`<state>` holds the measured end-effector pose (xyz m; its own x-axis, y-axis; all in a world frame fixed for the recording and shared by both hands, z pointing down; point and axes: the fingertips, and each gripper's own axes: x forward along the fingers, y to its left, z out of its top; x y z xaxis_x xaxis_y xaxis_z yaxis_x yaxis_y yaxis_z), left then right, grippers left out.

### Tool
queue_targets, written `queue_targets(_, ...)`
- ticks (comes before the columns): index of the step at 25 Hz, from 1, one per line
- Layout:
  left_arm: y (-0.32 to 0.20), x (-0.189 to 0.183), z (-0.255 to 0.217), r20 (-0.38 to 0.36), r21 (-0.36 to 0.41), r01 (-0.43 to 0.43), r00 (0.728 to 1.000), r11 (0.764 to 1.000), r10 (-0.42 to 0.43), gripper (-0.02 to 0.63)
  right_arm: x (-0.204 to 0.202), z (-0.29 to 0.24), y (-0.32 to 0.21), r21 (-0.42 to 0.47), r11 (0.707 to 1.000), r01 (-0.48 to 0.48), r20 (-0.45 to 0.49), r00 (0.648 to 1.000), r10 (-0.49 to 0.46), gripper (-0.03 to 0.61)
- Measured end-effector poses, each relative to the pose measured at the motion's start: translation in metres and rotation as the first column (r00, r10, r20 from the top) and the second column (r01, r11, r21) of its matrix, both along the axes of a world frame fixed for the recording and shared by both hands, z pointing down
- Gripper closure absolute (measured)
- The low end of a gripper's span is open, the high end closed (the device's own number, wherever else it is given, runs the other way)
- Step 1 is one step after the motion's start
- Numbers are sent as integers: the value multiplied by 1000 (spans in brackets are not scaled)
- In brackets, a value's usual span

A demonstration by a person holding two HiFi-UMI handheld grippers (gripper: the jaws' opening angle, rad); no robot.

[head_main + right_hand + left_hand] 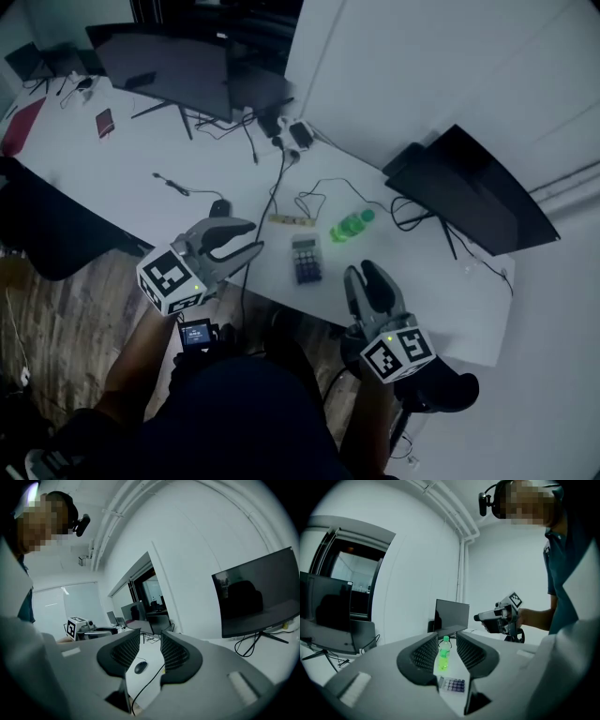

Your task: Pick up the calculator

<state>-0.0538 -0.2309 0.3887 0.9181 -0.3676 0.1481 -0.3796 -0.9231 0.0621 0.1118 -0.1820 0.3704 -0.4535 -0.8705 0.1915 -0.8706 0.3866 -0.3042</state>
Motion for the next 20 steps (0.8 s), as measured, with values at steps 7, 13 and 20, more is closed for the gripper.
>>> queue_targets(7, -18, 25, 21, 23, -38, 31, 999, 999, -31, 496, 17, 24, -27, -49, 997, 55, 14, 998, -54, 456)
queue_targets(13, -31, 41, 41, 35, -81, 52, 998, 995, -50, 497, 28, 45, -44, -88, 993, 83, 31, 996, -80, 456)
queue_targets(20, -40, 54, 75, 59, -154, 61, 997, 986, -53, 495, 33, 76, -63, -143, 984, 105, 50, 994, -98, 456)
